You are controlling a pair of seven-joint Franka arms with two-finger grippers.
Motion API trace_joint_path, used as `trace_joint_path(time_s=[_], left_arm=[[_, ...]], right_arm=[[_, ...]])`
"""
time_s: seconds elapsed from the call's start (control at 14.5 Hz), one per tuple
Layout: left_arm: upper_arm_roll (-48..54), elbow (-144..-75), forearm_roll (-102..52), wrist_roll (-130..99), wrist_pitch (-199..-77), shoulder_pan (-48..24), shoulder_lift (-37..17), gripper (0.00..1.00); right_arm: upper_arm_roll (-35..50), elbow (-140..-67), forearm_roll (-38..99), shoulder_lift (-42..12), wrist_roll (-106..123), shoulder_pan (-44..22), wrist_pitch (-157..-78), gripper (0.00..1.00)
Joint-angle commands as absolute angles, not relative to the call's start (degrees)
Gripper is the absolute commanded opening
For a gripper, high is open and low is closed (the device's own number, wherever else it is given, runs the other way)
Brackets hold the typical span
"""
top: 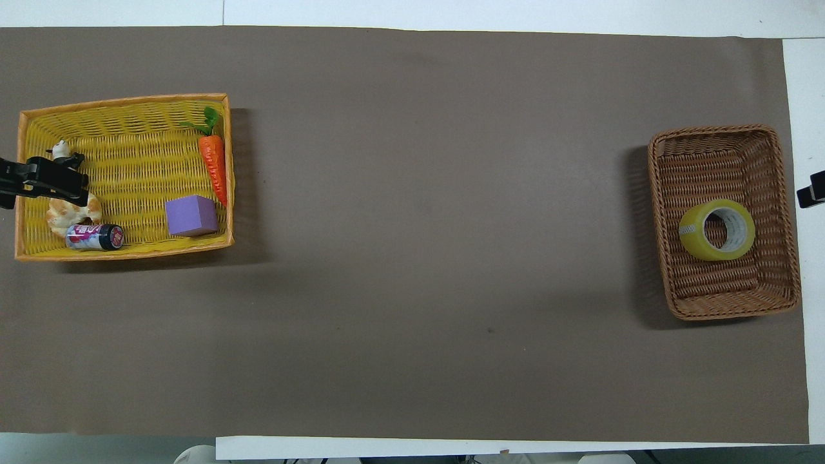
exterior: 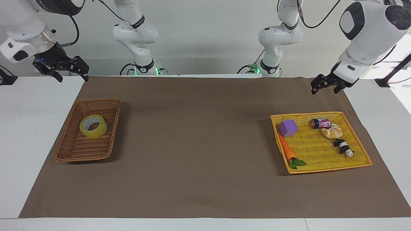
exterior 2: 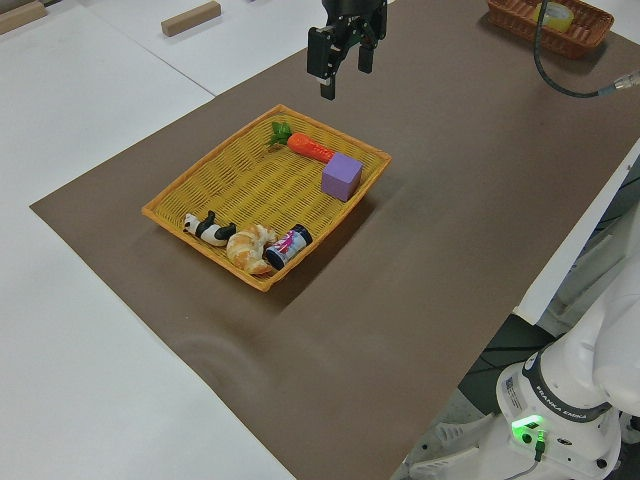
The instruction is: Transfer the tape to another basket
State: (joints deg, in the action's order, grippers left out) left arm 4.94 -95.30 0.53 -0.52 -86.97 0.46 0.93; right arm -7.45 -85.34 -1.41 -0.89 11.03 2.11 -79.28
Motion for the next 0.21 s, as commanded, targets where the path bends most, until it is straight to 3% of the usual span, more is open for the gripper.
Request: trace_joint_path(time_s=[0.0,0.14], left_arm=[[4.7,-96.5,0.0,-0.1,-87.9,0.4,1.8,0.99],[4.7,-96.5,0.0,-0.1,-87.9,0.5,1.8,0.99]], right_arm=[[-8.6,-83.9,-2.5,-1.2,10.2,1.1,-77.9,1.00],[-8.6,-83.9,-2.5,-1.2,10.1,1.1,-77.9,1.00]])
